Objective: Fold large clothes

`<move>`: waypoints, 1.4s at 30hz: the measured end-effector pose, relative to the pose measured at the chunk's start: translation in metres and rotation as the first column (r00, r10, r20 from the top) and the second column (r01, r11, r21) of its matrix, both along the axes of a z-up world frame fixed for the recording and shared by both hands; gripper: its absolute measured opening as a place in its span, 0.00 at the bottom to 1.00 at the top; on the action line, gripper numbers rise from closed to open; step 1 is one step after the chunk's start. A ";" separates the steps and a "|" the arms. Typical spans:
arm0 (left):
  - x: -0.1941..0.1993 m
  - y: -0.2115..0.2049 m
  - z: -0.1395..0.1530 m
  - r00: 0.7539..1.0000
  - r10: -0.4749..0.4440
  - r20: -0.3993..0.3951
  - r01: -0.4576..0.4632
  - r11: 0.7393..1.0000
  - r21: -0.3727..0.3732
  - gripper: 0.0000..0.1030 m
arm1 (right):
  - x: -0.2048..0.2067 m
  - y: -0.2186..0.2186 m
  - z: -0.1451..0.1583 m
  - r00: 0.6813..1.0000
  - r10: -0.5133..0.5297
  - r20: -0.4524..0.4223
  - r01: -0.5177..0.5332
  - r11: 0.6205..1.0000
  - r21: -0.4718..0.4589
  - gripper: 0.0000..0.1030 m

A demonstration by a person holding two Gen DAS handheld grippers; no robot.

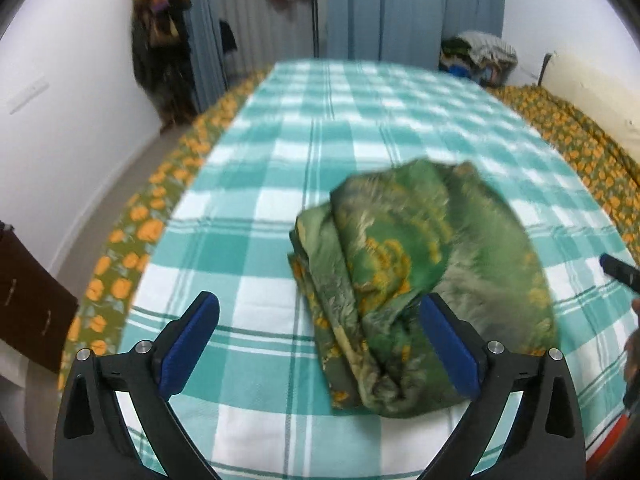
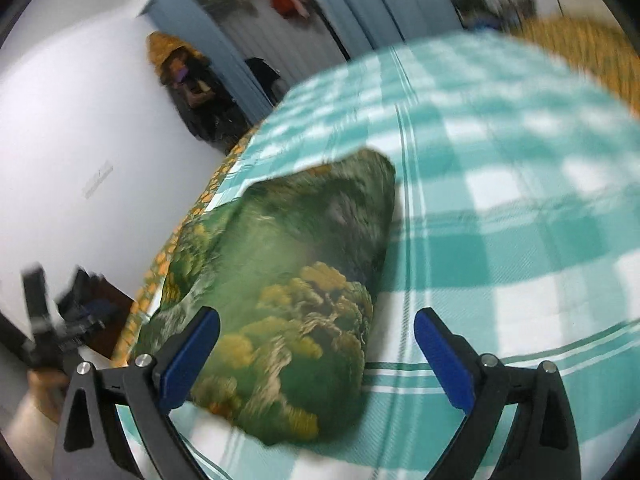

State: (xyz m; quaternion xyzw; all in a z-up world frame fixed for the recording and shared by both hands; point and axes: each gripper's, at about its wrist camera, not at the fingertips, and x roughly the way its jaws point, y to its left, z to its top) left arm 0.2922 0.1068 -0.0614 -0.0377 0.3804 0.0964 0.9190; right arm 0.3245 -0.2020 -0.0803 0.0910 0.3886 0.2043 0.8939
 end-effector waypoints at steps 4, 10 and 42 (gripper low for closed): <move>-0.016 -0.013 0.023 0.997 0.031 0.070 -0.033 0.999 0.025 0.99 | -0.038 0.017 0.034 0.992 0.026 0.125 -0.007 0.989 -0.147 0.96; -0.059 -0.038 0.057 0.959 0.097 0.266 -0.125 0.988 0.093 1.00 | -0.097 0.030 0.076 0.929 -0.041 0.368 0.157 0.944 -0.291 0.96; -0.107 -0.107 0.040 0.998 0.049 0.049 -0.051 0.998 0.044 1.00 | -0.166 0.066 0.077 0.973 -0.122 0.194 0.196 0.881 -0.431 1.00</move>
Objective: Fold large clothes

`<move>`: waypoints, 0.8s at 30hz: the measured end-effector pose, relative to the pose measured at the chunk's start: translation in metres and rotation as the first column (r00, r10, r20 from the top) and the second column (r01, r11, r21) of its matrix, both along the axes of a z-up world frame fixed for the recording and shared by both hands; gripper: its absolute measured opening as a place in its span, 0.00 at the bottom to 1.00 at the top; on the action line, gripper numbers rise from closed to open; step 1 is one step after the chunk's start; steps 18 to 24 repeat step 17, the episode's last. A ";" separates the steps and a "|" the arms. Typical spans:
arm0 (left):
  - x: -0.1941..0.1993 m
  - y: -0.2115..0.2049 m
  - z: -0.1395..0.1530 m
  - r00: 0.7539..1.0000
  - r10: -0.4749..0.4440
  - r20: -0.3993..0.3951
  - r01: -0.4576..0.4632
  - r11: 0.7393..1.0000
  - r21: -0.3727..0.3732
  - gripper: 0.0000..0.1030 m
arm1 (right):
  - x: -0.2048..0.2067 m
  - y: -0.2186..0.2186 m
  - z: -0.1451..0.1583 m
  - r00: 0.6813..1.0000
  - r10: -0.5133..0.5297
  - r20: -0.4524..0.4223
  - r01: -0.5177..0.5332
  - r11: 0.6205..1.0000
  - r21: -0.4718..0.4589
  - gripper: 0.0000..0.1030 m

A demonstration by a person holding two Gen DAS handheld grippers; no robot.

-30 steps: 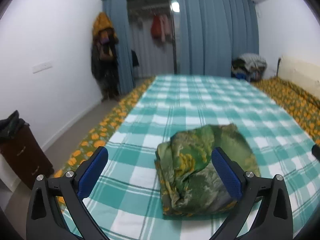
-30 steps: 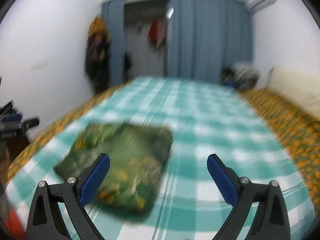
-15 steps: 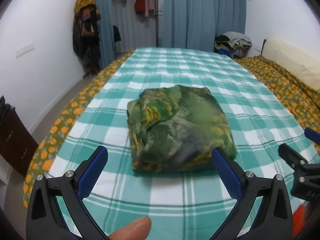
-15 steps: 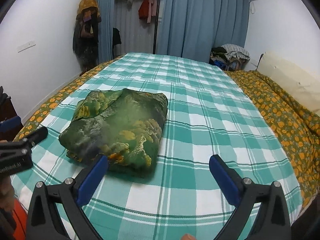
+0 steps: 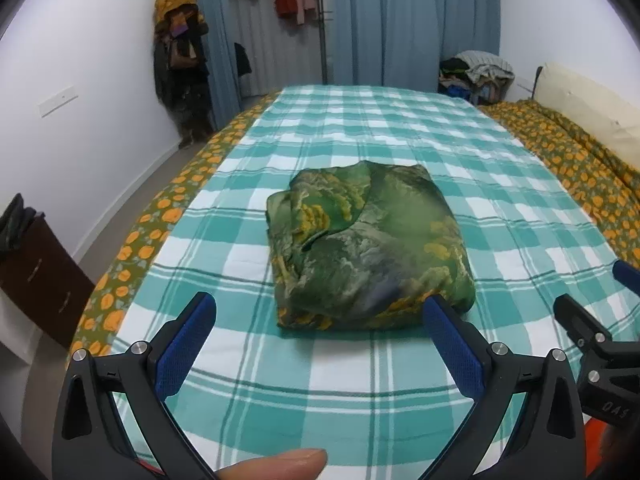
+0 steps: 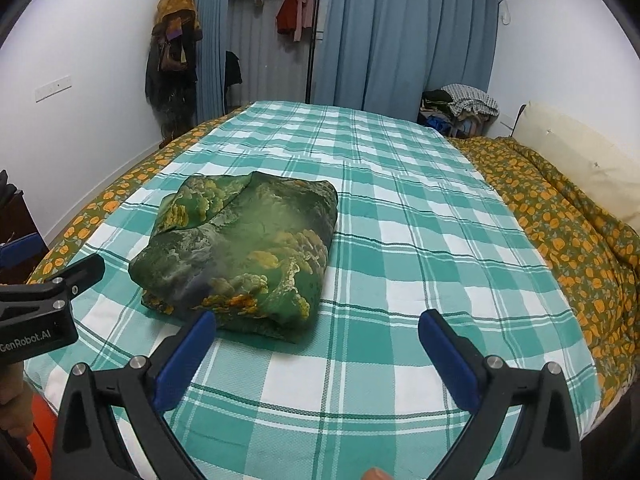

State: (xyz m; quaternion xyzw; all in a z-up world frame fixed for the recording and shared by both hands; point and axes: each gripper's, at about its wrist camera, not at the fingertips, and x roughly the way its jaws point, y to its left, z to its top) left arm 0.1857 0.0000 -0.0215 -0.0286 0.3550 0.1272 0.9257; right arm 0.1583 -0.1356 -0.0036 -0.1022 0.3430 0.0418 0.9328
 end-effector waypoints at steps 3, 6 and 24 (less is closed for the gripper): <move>-0.002 0.002 0.001 1.000 0.016 -0.002 -0.016 1.000 0.011 1.00 | -0.003 0.000 0.004 1.000 0.000 -0.002 0.000 1.000 -0.003 1.00; -0.003 0.003 0.001 1.000 0.019 -0.005 -0.019 1.000 0.011 1.00 | -0.003 0.001 0.004 1.000 0.003 -0.001 -0.003 1.000 -0.008 1.00; -0.008 0.005 -0.001 0.999 0.033 -0.004 -0.033 0.999 0.015 1.00 | -0.009 0.000 0.004 1.000 0.002 -0.015 -0.003 1.000 -0.025 1.00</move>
